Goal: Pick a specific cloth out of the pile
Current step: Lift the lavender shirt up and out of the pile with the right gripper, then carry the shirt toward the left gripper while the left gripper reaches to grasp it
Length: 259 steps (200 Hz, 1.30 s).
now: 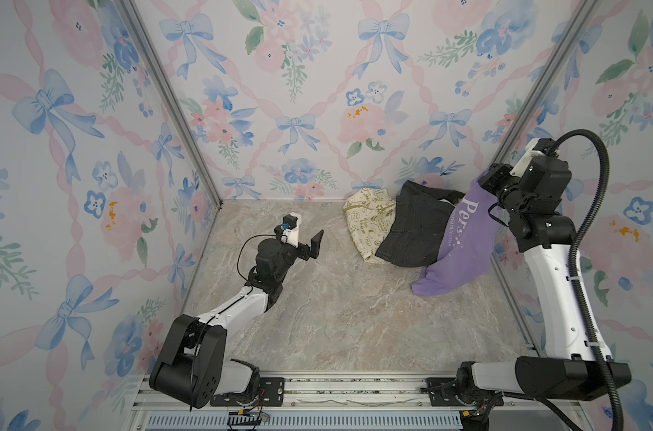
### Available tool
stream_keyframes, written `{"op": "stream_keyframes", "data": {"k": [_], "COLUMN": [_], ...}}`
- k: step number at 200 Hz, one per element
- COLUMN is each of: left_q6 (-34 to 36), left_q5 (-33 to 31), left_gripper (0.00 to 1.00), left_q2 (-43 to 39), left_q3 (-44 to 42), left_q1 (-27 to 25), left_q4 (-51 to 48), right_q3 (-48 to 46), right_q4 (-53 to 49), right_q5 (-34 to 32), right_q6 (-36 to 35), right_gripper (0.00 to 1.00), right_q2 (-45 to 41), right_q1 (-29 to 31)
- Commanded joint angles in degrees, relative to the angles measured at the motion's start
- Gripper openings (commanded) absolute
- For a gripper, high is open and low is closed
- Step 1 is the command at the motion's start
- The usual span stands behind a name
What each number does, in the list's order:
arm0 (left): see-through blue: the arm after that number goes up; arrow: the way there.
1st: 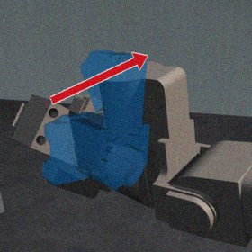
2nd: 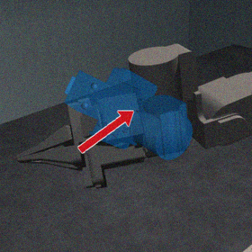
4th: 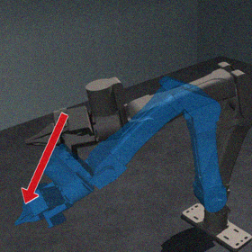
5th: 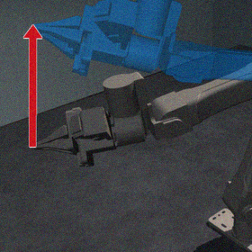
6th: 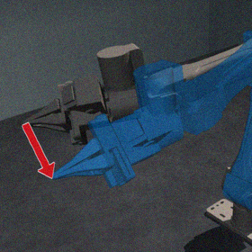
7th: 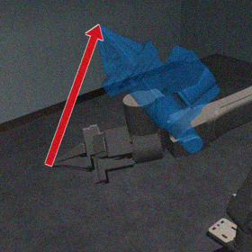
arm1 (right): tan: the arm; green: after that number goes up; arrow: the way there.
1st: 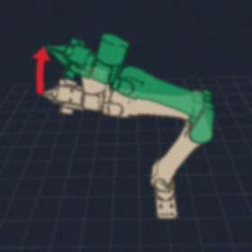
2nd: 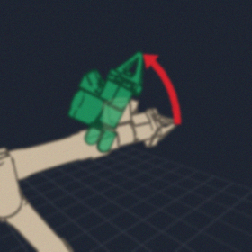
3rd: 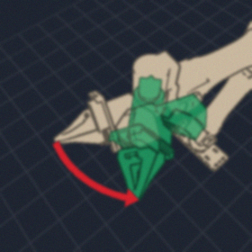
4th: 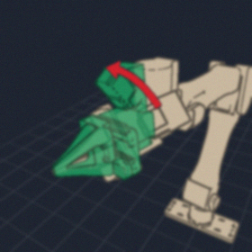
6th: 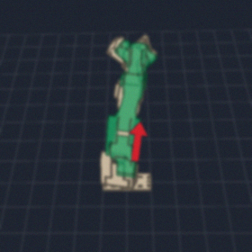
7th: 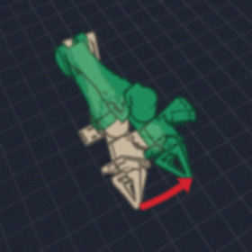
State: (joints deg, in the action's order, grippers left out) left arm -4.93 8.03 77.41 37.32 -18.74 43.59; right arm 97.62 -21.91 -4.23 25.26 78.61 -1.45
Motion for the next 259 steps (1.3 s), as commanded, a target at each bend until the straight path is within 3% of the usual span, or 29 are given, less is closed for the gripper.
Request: {"op": "stream_keyframes", "data": {"k": [1, 104, 167, 224, 259], "left_q6": [0.7, -0.3, -2.1, -4.7, -6.5], "left_q5": [1.1, 1.4, 2.7, 10.8, 11.5], "left_gripper": [0.98, 0.98, 0.98, 0.97, 0.94], "left_q2": [-1.5, -3.2, -3.0, 0.9, 3.6], "left_q3": [0.3, -0.2, 1.3, 8.2, 11.5], "left_q1": [-0.2, -0.2, -0.9, -3.2, -5.1], "left_q4": [1.1, 1.1, 1.0, 1.0, 1.1], "right_q3": [4.3, 20.0, 29.1, 34.1, 35.2], "right_q4": [2.9, -4.3, -16.1, -22.0, -25.7], "right_q5": [1.6, 7.4, 12.3, 15.6, 21.1], "right_q6": [-2.6, -13.2, -20.1, -20.2, -14.5], "right_gripper": [0.00, 0.00, 0.00, 0.00, 0.00], "right_q2": [1.3, 11.1, 20.3, 27.1, 32.0], "right_q1": [1.5, 12.7, 21.5, 26.8, 27.2]}}
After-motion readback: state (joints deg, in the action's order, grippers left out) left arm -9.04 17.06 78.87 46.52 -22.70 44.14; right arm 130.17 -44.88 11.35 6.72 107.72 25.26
